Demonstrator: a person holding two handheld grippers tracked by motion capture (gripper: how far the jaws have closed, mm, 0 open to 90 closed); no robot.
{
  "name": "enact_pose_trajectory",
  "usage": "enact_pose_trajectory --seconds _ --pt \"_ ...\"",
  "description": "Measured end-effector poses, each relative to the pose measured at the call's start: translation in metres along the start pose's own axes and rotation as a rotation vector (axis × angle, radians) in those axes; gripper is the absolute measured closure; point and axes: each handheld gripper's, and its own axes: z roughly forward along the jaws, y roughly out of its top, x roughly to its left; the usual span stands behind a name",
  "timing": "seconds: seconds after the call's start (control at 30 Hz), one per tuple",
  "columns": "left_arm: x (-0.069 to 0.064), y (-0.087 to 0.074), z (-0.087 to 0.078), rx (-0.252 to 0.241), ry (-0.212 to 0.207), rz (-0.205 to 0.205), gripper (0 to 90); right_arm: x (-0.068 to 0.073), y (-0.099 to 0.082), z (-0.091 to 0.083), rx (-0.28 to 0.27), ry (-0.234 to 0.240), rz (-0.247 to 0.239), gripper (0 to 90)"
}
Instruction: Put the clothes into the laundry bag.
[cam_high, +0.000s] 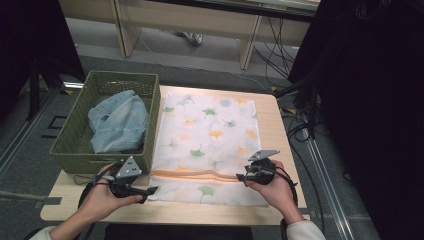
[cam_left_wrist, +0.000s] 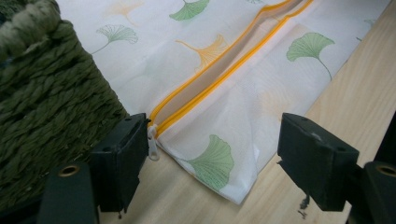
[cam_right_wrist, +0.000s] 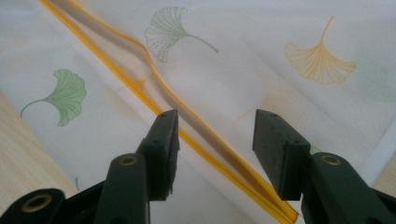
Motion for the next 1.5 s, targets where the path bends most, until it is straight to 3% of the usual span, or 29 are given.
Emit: enact_pose_trajectory --seconds 0.17,0.23,0.3,0.47,0.67,0.77,0.87,0.9,0.93,1.0,1.13,1.23,1.5 --pt "-0.003 0.000 0.003 0.001 -0.002 0.007 25.7 0.002 0.002 0.002 0.009 -0.011 -0.020 49.7" --pt "-0.003 0.001 0.004 0.000 -0.004 0.012 26.3 0.003 0.004 0.003 -0.017 -0.050 -0.002 45.8" --pt "-0.002 0.001 0.005 0.004 -0.005 0.015 27.2 0.005 0.008 0.002 -0.048 -0.095 -0.048 45.8" --pt "-0.002 0.000 0.006 0.004 -0.006 0.011 28.8 0.008 0.015 0.012 -0.046 -0.030 -0.072 55.0" --pt "-0.002 0.001 0.008 0.009 -0.005 0.013 30.0 0.010 0.021 0.022 -0.008 -0.011 -0.167 58.7" --pt "-0.004 0.002 0.011 0.013 -0.007 0.018 30.4 0.014 0.021 0.025 0.013 -0.008 -0.165 60.1" --pt "-0.004 0.002 0.012 0.018 -0.008 0.025 30.7 0.014 0.027 0.033 0.032 0.002 -0.239 61.0" --pt "-0.004 0.002 0.012 0.019 -0.007 0.025 30.7 0.014 0.027 0.033 0.032 0.002 -0.239 61.0" --pt "-0.004 0.002 0.012 0.018 -0.004 0.026 30.7 0.017 0.027 0.035 0.052 0.003 -0.208 61.0" --pt "-0.003 0.001 0.012 0.017 -0.003 0.020 30.8 0.021 0.034 0.046 0.080 0.026 -0.266 61.2" --pt "-0.002 0.001 0.013 0.019 -0.005 0.021 30.9 0.028 0.039 0.055 0.106 0.020 -0.266 62.3" --pt "-0.002 0.001 0.012 0.017 -0.006 0.021 31.0 0.034 0.048 0.066 0.123 0.034 -0.336 64.3" --pt "-0.002 0.000 0.013 0.020 -0.006 0.024 31.3 0.043 0.054 0.078 0.158 0.030 -0.402 68.0"
